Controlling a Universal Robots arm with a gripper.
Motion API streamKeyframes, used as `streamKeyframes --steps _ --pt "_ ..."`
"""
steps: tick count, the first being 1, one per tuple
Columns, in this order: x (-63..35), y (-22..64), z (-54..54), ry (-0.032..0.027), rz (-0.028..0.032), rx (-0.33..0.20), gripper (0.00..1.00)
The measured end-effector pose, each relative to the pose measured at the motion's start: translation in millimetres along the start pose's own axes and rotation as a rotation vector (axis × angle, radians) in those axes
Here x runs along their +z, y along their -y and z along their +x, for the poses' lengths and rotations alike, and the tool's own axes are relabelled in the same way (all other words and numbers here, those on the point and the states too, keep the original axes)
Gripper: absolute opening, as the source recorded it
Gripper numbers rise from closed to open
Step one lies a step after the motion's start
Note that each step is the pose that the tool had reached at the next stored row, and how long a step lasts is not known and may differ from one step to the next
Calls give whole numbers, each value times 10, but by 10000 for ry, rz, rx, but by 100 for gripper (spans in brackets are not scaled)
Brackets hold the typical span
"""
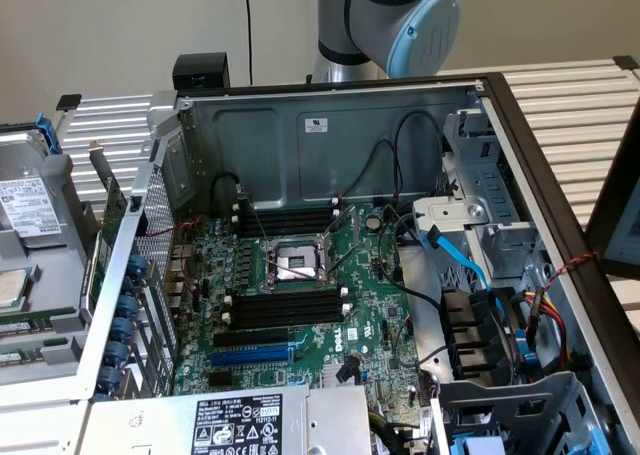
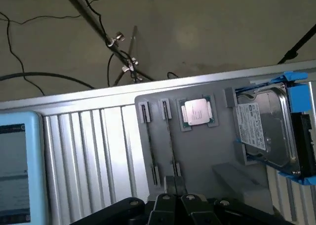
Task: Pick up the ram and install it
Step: 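Pick up the ram and move it above insertion slot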
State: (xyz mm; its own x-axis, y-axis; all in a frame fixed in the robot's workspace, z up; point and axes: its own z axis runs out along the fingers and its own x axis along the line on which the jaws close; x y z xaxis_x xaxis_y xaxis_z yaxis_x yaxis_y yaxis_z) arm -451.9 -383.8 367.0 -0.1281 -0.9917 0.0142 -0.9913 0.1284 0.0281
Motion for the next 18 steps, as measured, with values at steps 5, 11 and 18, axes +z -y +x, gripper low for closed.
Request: streamKeyframes --steps 5,11,18 --pt "10 -4 1 -55 28 -1220 10" --pt "31 -6 2 -53 70 -1220 24" --pt "143 -25 9 -51 132 -1278 31"
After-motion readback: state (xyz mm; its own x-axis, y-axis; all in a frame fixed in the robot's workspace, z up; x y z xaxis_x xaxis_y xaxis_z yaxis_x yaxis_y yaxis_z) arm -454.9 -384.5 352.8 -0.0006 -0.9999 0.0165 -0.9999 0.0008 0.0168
